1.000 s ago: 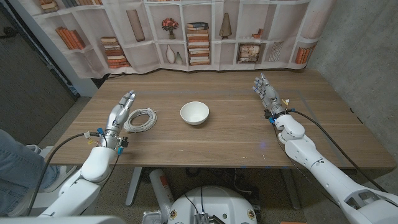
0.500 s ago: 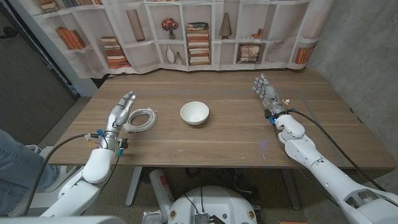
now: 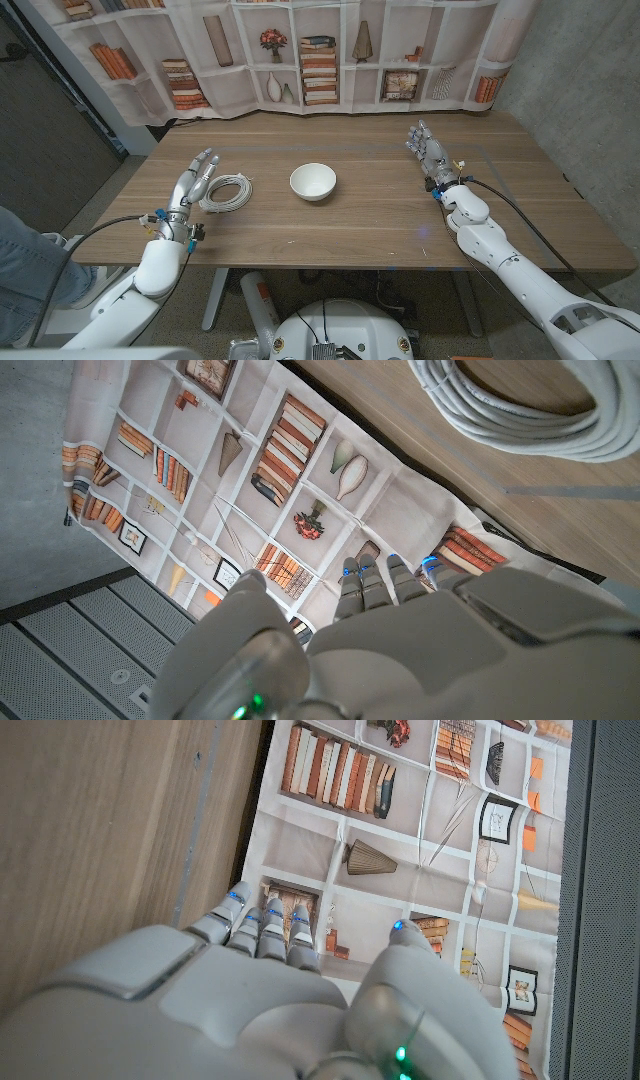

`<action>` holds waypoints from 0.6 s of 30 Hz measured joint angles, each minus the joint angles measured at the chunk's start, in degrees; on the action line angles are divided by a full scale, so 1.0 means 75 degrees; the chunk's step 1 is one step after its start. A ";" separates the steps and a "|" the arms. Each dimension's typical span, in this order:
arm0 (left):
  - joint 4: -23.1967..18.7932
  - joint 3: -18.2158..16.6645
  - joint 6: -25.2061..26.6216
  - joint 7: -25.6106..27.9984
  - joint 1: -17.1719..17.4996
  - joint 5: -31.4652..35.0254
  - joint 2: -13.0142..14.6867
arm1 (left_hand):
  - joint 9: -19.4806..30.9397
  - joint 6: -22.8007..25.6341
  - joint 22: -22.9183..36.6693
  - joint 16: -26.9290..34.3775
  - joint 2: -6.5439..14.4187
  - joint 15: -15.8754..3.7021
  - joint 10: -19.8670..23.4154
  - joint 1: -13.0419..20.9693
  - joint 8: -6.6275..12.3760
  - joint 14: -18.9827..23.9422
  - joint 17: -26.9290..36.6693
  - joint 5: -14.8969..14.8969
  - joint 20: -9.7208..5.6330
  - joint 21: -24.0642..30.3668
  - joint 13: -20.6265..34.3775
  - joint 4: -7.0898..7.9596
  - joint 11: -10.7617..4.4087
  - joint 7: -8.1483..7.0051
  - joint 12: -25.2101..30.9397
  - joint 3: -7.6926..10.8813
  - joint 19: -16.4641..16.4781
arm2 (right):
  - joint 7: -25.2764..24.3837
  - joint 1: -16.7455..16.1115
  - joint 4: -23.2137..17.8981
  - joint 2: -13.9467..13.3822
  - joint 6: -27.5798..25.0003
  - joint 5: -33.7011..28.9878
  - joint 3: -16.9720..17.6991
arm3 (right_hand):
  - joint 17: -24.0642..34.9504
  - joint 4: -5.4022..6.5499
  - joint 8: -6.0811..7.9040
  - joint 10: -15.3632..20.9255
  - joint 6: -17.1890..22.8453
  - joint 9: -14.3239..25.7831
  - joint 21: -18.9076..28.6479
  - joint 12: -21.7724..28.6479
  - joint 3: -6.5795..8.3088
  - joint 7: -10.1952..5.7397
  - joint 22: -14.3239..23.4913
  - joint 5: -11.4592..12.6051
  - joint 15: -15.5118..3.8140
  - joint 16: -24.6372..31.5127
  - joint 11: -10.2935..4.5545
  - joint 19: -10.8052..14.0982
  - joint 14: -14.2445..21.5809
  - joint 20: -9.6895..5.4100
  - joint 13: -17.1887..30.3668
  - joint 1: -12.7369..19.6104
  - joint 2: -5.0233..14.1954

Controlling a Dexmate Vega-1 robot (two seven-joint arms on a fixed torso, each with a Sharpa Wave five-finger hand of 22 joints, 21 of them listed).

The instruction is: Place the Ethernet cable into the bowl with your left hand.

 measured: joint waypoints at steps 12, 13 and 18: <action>-0.0233 -0.0030 0.0452 0.0202 0.0069 0.0408 0.0063 | 0.0000 0.0080 0.0000 0.0000 0.0018 -0.0039 0.0081 0.0098 0.0000 0.0039 0.0000 0.0000 0.0000 0.0000 0.0000 -0.0040 -0.0001 -0.0055 0.0000 0.0040 0.0000 | 0.0031 0.0000 0.0042 0.0020 0.0034 0.0037 0.0000 | 0.0000 -0.0010 0.0000 -0.0001 0.0000 0.0000 0.0000 0.0000 -0.0010 0.0000 0.0000 0.0000 0.0000 0.0000 -0.0001 -0.0001 0.0000 0.0000 0.0000 0.0000 0.0000; -0.0240 -0.0032 0.0462 0.0205 0.0072 0.0416 0.0064 | 0.0000 0.0081 0.0000 0.0000 0.0041 -0.0039 0.0081 0.0121 0.0000 0.0039 0.0000 0.0000 0.0000 0.0000 0.0000 -0.0054 -0.0001 -0.0056 0.0000 0.0055 0.0000 | 0.0031 0.0000 0.0042 0.0020 0.0034 0.0038 0.0001 | 0.0000 -0.0010 0.0000 -0.0001 0.0000 0.0000 -0.0026 0.0000 -0.0010 0.0000 0.0000 0.0000 0.0000 0.0000 -0.0001 -0.0001 0.0000 0.0000 0.0000 0.0000 0.0000; -0.0339 -0.0065 0.0652 0.0265 0.0121 0.0568 0.0087 | 0.0000 0.0110 0.0000 0.0000 0.0016 -0.0065 0.0108 0.0157 0.0000 0.0065 0.0000 0.0000 0.0000 0.0000 0.0000 -0.0054 -0.0028 -0.0029 0.0000 0.0056 0.0000 | 0.0049 0.0000 0.0058 0.0030 0.0035 0.0054 0.0005 | 0.0000 -0.0010 0.0000 -0.0001 0.0000 0.0000 -0.0052 0.0000 -0.0010 0.0000 0.0000 0.0000 0.0043 0.0000 -0.0001 -0.0001 0.0042 0.0000 0.0000 0.0000 0.0000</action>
